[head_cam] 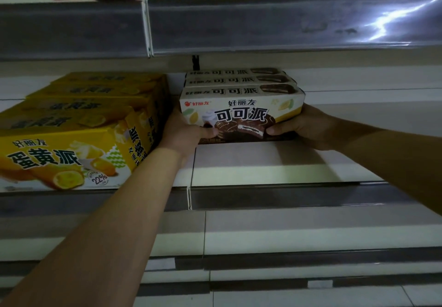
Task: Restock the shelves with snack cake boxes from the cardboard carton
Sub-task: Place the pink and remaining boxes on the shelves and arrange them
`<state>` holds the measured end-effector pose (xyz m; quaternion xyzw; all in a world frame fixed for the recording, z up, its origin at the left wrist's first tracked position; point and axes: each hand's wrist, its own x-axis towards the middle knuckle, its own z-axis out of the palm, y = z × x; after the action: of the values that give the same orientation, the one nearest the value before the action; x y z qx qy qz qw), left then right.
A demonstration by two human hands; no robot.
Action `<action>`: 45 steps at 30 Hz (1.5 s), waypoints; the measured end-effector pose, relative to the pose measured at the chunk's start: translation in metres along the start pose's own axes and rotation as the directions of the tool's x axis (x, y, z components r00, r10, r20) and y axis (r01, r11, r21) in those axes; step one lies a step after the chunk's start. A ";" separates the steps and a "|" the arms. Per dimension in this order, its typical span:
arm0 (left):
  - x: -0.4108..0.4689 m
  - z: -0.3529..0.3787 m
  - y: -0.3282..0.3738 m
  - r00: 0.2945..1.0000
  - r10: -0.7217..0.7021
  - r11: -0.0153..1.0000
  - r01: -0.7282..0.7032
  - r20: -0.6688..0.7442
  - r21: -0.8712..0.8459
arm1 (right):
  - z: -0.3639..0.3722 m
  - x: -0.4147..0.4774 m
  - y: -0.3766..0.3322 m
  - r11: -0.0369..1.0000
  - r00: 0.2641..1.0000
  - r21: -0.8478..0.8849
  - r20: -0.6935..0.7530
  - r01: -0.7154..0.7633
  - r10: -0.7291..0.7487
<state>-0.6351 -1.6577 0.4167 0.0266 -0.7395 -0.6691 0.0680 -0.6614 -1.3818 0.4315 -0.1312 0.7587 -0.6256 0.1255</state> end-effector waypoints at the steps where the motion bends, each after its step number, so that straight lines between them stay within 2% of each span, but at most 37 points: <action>1: 0.001 0.000 0.000 1.000 -0.006 1.000 0.006 0.002 -0.005 | 0.001 0.001 0.000 0.999 1.000 0.034 0.007 -0.010 0.010; 8: -0.004 0.000 0.004 0.999 -0.009 0.999 0.011 0.038 -0.049 | 0.002 -0.005 -0.011 0.992 0.997 0.111 0.052 -0.055 0.049; 12: -0.017 0.002 0.011 1.000 -0.007 0.999 0.006 -0.013 -0.048 | 0.003 -0.013 -0.017 0.995 0.997 0.080 0.060 -0.056 0.052; 15: -0.038 0.002 0.018 0.998 0.020 1.000 -0.020 -0.061 0.008 | -0.003 -0.023 -0.010 0.996 0.996 0.031 -0.024 -0.088 0.089; 19: -0.087 -0.007 0.032 0.999 0.039 0.998 -0.039 -0.007 0.057 | 0.009 -0.055 -0.021 0.987 0.962 -0.011 -0.225 -0.159 0.153; 21: -0.121 -0.017 0.043 1.000 0.005 0.989 -0.006 0.007 0.150 | 0.021 -0.074 -0.031 0.989 0.935 -0.070 -0.341 -0.127 0.096; 23: -0.152 -0.033 0.051 0.999 -0.037 0.976 0.033 0.016 0.217 | 0.038 -0.093 -0.042 0.982 0.929 -0.165 -0.369 -0.096 0.029; 26: -0.187 -0.062 0.061 1.000 -0.004 0.972 0.002 0.007 0.233 | 0.073 -0.114 -0.057 0.947 0.945 -0.321 -0.302 0.026 -0.128; 28: -0.199 -0.083 0.066 0.998 0.040 0.963 -0.025 -0.050 0.269 | 0.099 -0.121 -0.067 0.883 0.941 -0.452 -0.226 0.128 -0.253; 29: -0.203 -0.095 0.067 0.994 0.062 0.956 -0.033 -0.091 0.291 | 0.113 -0.124 -0.070 0.862 0.943 -0.485 -0.195 0.145 -0.268; 35: -0.204 -0.165 0.064 0.937 0.192 0.912 -0.060 -0.293 0.406 | 0.190 -0.135 -0.085 0.863 0.980 -0.478 -0.021 0.163 -0.197; 39: -0.189 -0.215 0.054 0.893 0.271 0.792 0.005 -0.359 0.610 | 0.232 -0.119 -0.085 0.894 0.990 -0.428 0.014 0.131 -0.138; 41: -0.179 -0.237 0.047 0.899 0.240 0.771 0.051 -0.365 0.634 | 0.249 -0.110 -0.087 0.912 0.994 -0.396 0.015 0.107 -0.110; 45: -0.155 -0.262 0.038 0.949 0.104 0.867 0.059 -0.297 0.495 | 0.277 -0.086 -0.099 0.932 0.998 -0.359 -0.023 0.051 -0.064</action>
<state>-0.4439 -1.8924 0.4694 0.1405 -0.8668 -0.4419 0.1832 -0.4786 -1.6236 0.4798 -0.1633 0.8579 -0.4825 0.0680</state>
